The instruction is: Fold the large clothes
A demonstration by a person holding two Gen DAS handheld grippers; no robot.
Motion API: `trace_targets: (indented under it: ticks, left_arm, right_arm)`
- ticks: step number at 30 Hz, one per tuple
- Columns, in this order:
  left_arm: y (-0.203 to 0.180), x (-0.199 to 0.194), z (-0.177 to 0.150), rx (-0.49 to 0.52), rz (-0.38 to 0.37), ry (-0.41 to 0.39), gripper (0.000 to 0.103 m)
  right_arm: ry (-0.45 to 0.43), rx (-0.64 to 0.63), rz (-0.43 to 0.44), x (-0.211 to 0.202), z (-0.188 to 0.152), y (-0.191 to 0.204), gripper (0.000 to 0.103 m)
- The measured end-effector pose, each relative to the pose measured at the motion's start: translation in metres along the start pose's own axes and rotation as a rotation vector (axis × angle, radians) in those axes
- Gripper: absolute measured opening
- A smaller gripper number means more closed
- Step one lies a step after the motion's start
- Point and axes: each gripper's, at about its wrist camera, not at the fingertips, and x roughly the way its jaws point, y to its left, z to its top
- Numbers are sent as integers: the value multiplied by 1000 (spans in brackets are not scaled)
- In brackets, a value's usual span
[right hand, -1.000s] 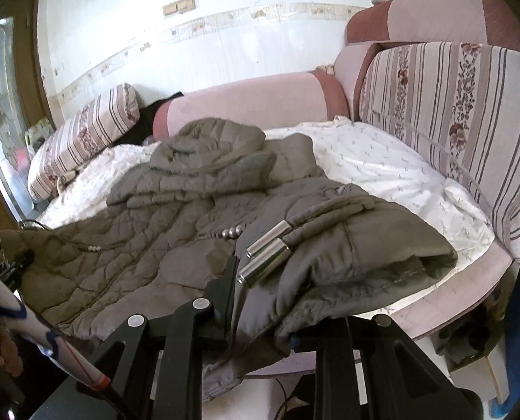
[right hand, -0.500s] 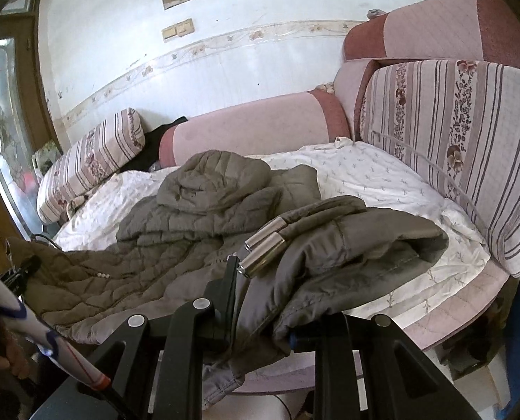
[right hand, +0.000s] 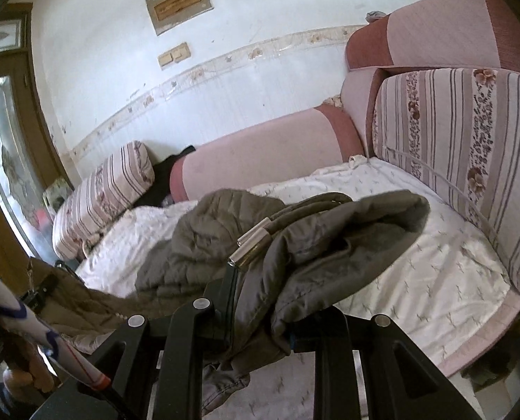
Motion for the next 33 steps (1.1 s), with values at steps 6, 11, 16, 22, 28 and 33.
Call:
trace_targets:
  ticks: [6, 11, 16, 22, 28, 33]
  left_arm:
    - [-4, 26, 30, -14, -6, -3, 23]
    - [-8, 51, 52, -16, -7, -6, 25]
    - [-12, 89, 78, -26, 5, 11, 32]
    - [-16, 132, 119, -4, 56, -34, 59]
    - [0, 160, 147, -6, 102, -63, 63]
    - [20, 173, 139, -19, 129, -62, 65]
  right_arm:
    - [-8, 21, 8, 18, 28, -2, 23]
    - [-10, 44, 19, 39, 56, -3, 23]
    - [1, 52, 21, 72, 87, -1, 23]
    - [38, 102, 8, 139, 129, -11, 23]
    - [93, 155, -63, 223, 166, -28, 23]
    - [154, 168, -114, 290, 185, -41, 23]
